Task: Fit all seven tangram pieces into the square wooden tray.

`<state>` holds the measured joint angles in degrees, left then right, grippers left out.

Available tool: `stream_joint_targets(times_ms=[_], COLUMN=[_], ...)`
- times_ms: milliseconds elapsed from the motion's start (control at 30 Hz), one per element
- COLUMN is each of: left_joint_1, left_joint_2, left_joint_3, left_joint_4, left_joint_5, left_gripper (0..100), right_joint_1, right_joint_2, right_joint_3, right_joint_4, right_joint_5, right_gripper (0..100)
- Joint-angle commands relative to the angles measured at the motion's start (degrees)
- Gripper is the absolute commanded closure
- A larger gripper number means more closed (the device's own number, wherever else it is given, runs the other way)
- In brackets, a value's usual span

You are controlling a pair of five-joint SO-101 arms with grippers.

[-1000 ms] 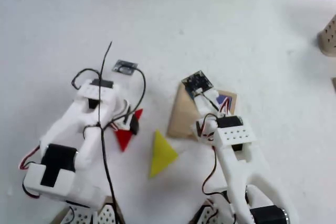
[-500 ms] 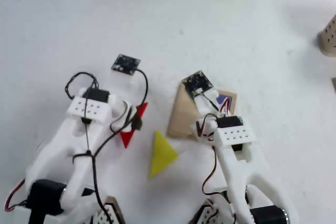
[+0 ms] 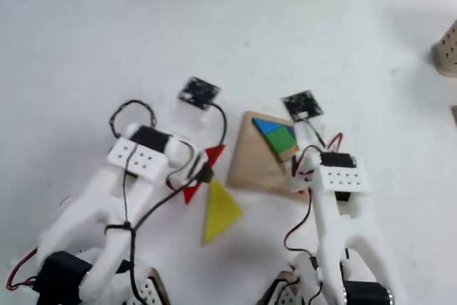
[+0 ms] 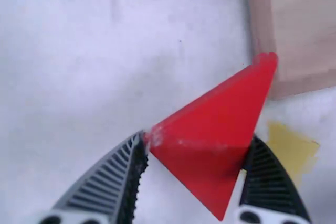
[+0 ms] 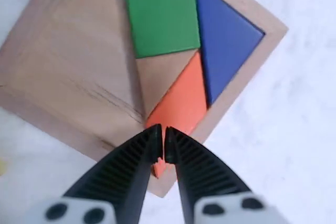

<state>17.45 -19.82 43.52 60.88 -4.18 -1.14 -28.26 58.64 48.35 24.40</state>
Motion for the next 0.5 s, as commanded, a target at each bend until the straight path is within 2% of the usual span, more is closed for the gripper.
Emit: stream_joint_targets(times_ms=[0, 67, 267, 467], left_joint_1=[4.3, 6.5, 14.3, 19.7], left_joint_2=[-2.1, -2.0, -1.8, 4.1], left_joint_3=[-6.0, -8.1, -8.9, -9.8], left_joint_4=[-0.1, -0.3, -7.3, -10.5], left_joint_5=[-0.4, -0.5, -0.6, -9.8], left_gripper=[98, 98, 98, 98], right_joint_1=[5.2, 7.0, 7.8, 9.7], right_joint_2=[-2.2, -2.2, -2.1, -1.6], right_joint_3=[-2.6, -2.6, -3.0, -3.1], right_joint_4=[0.6, 0.6, 0.7, 0.8], right_joint_5=[-1.5, -2.5, -2.9, -2.8], right_gripper=[98.1, 97.9, 98.0, 98.0])
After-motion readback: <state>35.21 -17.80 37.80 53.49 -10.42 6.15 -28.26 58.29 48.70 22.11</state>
